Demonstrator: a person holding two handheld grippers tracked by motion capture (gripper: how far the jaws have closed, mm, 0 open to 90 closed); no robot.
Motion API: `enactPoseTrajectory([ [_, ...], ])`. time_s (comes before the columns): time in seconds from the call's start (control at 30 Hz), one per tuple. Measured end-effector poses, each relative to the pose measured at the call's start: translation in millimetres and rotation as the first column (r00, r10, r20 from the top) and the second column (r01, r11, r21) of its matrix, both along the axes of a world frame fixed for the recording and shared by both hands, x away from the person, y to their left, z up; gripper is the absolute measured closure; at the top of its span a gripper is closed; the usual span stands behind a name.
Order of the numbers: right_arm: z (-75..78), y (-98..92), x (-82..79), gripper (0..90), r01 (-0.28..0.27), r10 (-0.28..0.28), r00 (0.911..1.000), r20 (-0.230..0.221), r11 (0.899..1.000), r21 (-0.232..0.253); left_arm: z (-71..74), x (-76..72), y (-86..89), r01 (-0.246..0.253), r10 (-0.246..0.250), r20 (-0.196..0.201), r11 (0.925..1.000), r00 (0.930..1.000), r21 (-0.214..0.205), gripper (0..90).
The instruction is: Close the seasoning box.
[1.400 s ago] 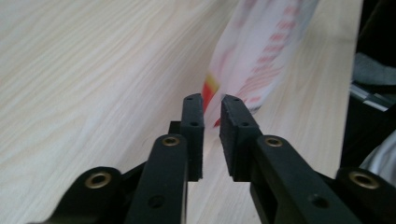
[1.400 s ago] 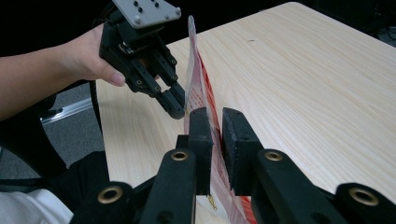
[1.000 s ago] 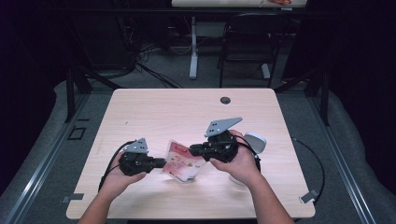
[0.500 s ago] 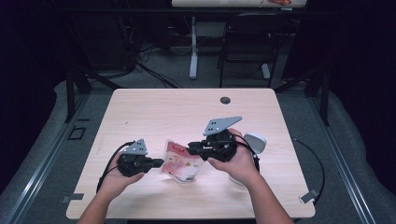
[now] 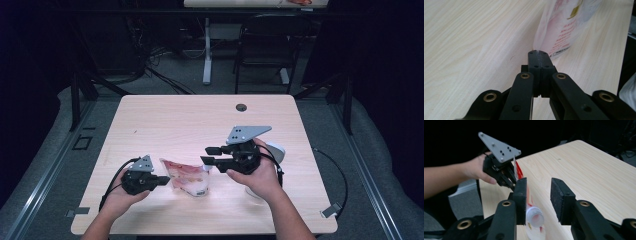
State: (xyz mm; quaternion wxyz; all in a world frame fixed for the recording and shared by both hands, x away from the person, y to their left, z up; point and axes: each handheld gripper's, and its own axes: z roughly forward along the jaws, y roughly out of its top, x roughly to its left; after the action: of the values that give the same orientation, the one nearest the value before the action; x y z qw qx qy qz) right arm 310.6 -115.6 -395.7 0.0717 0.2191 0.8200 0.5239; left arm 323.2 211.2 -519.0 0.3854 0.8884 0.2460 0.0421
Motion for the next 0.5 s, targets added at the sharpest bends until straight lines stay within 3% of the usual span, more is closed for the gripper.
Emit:
enactPoseTrajectory([
  [0.2, -1.5, -8.2, -2.1, 64.0, 0.025, -0.025, 0.9997, 0.004, 0.999, 0.021, -1.2, -1.0, 2.0, 0.001, -0.001, -0.012, 0.9999, 0.9999, -0.016, 89.0],
  [0.5, -12.4, -26.8, -3.5, 59.8, 0.091, -0.091, 0.9958, -0.001, 0.995, 0.033, 1.7, -1.0, 6.2, -0.013, 0.012, -0.019, 0.9980, 0.9997, -0.062, 79.6],
])
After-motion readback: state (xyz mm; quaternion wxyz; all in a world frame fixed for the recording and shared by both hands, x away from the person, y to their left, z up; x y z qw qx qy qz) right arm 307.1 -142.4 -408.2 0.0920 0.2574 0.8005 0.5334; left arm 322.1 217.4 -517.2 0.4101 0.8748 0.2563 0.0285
